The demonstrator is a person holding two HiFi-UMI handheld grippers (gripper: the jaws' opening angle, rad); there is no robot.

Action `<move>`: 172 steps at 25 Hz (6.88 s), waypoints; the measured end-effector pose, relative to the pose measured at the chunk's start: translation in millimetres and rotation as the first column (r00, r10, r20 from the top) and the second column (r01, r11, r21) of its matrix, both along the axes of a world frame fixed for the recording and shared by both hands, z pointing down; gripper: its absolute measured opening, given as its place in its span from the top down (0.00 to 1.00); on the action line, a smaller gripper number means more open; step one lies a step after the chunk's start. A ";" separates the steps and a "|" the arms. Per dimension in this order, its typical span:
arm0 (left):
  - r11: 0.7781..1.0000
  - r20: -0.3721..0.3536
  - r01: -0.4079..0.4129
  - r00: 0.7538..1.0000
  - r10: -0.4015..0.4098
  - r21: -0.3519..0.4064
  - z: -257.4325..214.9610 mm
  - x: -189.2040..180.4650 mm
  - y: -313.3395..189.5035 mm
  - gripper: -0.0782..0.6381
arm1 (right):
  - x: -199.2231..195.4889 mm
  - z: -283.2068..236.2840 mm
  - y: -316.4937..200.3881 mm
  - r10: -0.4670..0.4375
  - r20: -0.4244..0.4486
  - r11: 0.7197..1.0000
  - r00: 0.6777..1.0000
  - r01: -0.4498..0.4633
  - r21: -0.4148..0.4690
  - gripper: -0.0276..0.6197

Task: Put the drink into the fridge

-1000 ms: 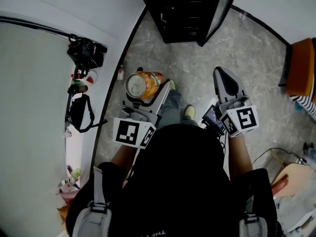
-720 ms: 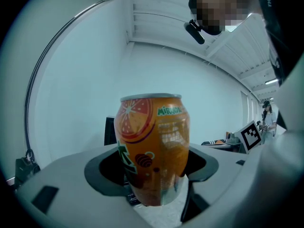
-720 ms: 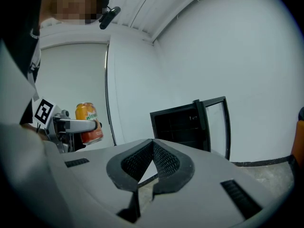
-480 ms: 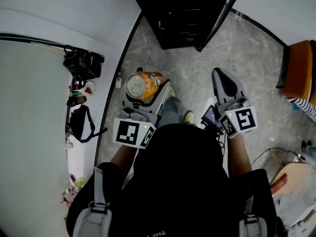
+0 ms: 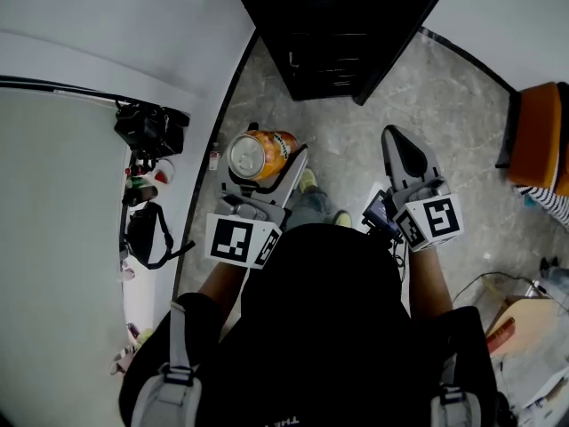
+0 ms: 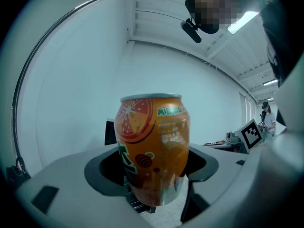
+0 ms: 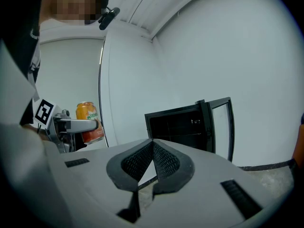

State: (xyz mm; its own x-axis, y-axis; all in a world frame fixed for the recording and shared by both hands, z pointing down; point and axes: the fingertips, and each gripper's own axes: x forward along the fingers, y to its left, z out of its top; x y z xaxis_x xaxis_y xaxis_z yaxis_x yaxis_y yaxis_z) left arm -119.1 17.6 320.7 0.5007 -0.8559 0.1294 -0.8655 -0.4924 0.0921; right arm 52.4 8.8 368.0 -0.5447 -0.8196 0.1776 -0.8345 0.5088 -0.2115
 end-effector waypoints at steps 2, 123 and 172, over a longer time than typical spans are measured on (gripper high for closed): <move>1.000 -0.002 -0.003 1.000 0.003 0.002 -0.7 -1.5 -7.1 0.41 | -2.5 -0.4 -6.7 -0.001 -0.003 1.000 1.000 0.001 0.000 0.94; 0.997 0.016 0.065 0.998 -0.065 -0.040 23.8 94.5 -271.8 0.41 | 41.8 -16.2 -270.5 -0.207 0.036 0.976 0.978 0.204 0.071 0.94; 0.990 0.163 0.084 0.984 -0.066 -0.110 125.1 66.0 -381.1 0.41 | 13.0 7.0 -287.1 -0.142 -0.013 0.990 0.990 0.142 -0.022 0.94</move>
